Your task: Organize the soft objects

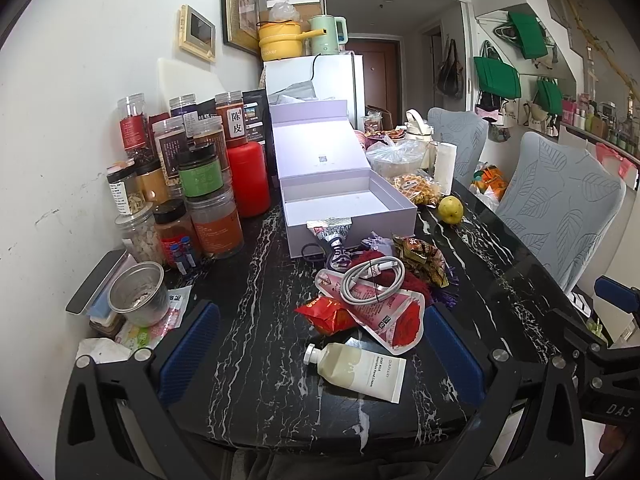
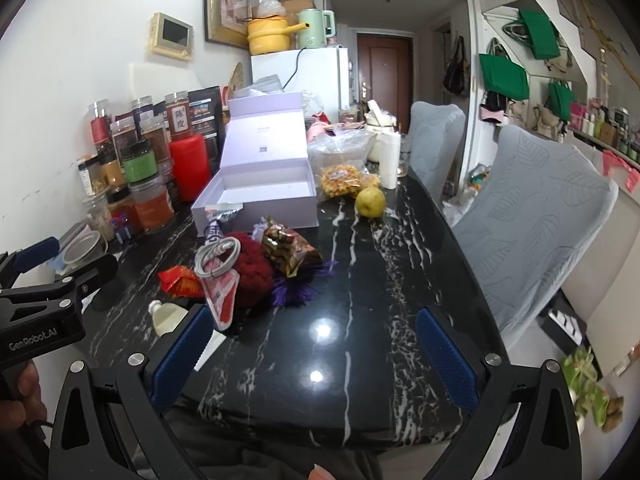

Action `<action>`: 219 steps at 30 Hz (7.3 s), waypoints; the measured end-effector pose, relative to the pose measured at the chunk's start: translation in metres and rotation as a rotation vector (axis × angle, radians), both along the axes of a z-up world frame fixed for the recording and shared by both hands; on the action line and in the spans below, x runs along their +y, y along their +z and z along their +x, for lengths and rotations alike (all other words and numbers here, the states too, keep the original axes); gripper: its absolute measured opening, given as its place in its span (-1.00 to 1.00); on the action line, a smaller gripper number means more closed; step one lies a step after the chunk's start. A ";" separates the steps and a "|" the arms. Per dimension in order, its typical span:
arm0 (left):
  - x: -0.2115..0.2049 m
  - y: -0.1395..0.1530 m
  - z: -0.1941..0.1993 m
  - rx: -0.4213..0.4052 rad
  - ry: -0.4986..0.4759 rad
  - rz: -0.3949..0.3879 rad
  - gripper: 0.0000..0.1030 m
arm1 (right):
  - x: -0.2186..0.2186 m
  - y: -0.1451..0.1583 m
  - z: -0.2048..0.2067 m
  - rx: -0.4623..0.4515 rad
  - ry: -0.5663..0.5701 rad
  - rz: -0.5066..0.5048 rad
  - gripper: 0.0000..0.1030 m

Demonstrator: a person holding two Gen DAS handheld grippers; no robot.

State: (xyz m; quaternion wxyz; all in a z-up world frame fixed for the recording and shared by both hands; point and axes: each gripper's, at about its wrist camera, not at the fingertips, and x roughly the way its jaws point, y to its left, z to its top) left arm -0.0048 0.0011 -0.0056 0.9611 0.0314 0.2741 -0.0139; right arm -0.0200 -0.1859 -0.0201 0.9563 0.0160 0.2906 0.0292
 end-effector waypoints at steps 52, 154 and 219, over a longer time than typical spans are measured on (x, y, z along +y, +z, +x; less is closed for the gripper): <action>0.046 -0.050 0.025 0.146 0.042 -0.041 1.00 | 0.040 -0.055 0.038 0.119 0.242 0.088 1.00; 0.018 -0.096 0.144 0.294 -0.395 -0.137 -0.39 | 0.035 -0.079 0.092 0.200 0.466 0.118 -0.30; 0.025 -0.025 0.111 0.246 -0.371 -0.192 -0.34 | 0.035 -0.029 0.099 0.048 0.432 0.125 -0.94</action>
